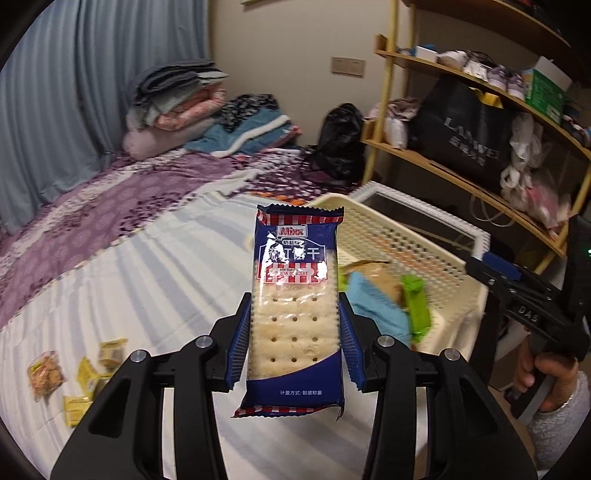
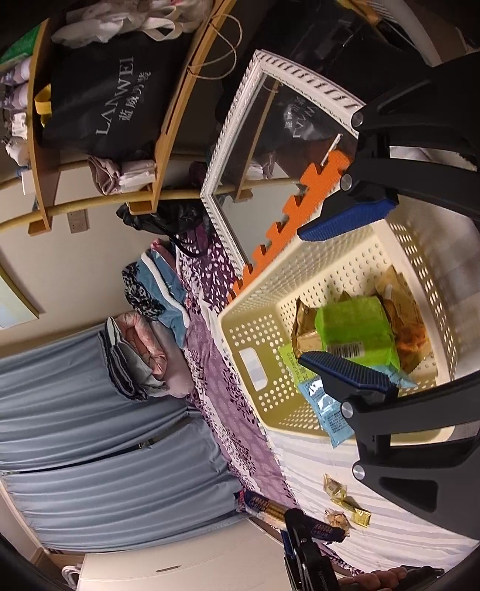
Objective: Organize snacks
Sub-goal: 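Release the lime-green bag into the basket with the right tool while the left holds the cracker packet, then lower the cracker packet into the basket and open the left tool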
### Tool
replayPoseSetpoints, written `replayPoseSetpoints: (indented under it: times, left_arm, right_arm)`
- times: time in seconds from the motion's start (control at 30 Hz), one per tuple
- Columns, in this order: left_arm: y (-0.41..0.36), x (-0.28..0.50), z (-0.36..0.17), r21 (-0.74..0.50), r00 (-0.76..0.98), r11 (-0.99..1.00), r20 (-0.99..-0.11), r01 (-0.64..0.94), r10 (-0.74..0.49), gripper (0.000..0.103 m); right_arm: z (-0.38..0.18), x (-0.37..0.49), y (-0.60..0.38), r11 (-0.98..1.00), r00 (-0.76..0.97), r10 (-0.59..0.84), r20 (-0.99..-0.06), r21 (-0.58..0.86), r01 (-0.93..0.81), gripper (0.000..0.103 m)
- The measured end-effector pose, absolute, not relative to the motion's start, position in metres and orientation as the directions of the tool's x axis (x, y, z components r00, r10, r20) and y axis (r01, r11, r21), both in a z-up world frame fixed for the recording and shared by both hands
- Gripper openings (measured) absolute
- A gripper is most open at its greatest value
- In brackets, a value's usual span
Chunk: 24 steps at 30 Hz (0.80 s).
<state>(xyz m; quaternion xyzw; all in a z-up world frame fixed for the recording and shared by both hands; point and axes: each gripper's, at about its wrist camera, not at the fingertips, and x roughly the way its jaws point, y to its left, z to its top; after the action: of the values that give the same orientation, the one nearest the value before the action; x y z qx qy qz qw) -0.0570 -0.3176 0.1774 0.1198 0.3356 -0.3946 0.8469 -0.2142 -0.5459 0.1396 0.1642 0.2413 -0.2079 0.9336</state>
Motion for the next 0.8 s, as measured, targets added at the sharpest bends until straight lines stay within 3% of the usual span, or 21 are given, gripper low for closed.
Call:
replayPoseSetpoints:
  times: [0.47,0.8]
  left_arm:
    - [-0.407,-0.113,0.166,-0.056,0.275,0.419,-0.673,0.906,-0.686,0.046]
    - [-0.378,-0.089,0.16,-0.048,0.349,0.527,-0.698,0.849,-0.626,0.047]
  right_arm:
    - [0.133,-0.251,-0.566,0.801,0.759,-0.381,-0.528,0.223,0.556,0.064]
    - [0.135,-0.254,-0.568,0.799,0.774,-0.378,-0.508,0.242,0.55,0.064]
